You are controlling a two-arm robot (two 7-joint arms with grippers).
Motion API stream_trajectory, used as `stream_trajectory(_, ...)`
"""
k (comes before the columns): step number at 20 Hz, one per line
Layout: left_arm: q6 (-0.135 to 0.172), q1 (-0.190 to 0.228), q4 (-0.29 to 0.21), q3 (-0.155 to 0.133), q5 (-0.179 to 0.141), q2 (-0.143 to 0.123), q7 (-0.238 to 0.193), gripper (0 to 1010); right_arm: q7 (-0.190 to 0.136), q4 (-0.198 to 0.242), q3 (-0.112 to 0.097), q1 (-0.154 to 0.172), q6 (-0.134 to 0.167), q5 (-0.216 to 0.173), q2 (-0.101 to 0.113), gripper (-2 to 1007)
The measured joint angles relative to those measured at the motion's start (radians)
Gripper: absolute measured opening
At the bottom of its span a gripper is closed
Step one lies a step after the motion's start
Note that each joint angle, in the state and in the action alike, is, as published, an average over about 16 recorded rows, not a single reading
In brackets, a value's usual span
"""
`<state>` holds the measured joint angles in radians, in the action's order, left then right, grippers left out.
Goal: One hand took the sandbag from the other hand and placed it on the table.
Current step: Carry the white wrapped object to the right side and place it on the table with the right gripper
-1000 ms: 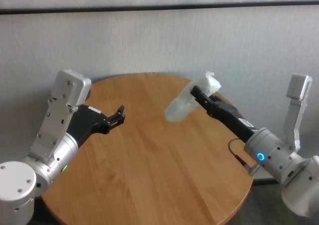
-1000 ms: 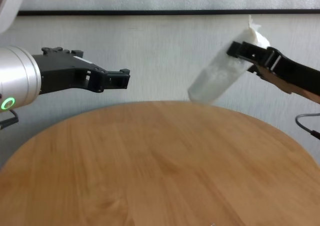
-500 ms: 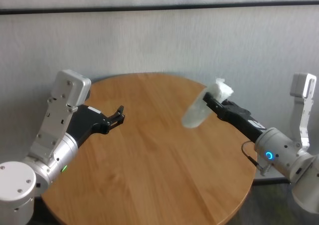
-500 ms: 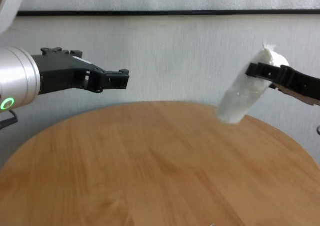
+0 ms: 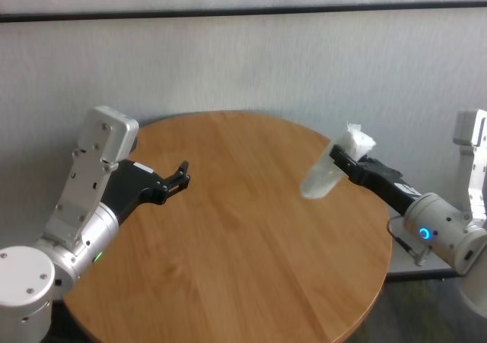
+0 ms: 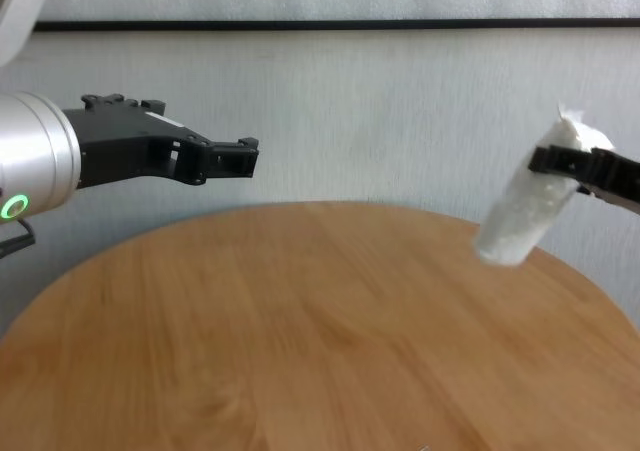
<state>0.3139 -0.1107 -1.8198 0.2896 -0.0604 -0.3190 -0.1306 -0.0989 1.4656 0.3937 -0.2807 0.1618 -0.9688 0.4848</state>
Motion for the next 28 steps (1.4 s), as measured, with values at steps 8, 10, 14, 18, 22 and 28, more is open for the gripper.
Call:
stream_trajectory(8,0.000,0.000,0.000,0.000,0.000,0.000,0.000,1002,0.051,-0.009,-0.016,-0.003,0.076,0.021,0.014,542)
stream_trajectory(10,0.000,0.000,0.000,0.000,0.000,0.000,0.000,1002,0.060,-0.013,-0.018,-0.004,0.094,0.025,0.016,542)
stream_trajectory(14,0.000,0.000,-0.001,0.000,0.000,0.000,0.000,1002,0.073,-0.020,-0.023,-0.006,0.125,0.034,0.019,542)
stream_trajectory(18,0.000,0.000,-0.001,0.000,0.000,0.000,0.000,1002,0.079,-0.028,-0.026,-0.008,0.153,0.042,0.018,542)
stream_trajectory(22,0.000,0.000,0.000,0.000,0.000,0.000,0.000,1002,0.079,-0.037,-0.028,-0.010,0.178,0.048,0.017,542)
stream_trajectory(28,0.000,0.000,0.000,0.000,0.000,0.000,0.000,1002,0.064,-0.049,-0.024,-0.016,0.218,0.053,0.014,542)
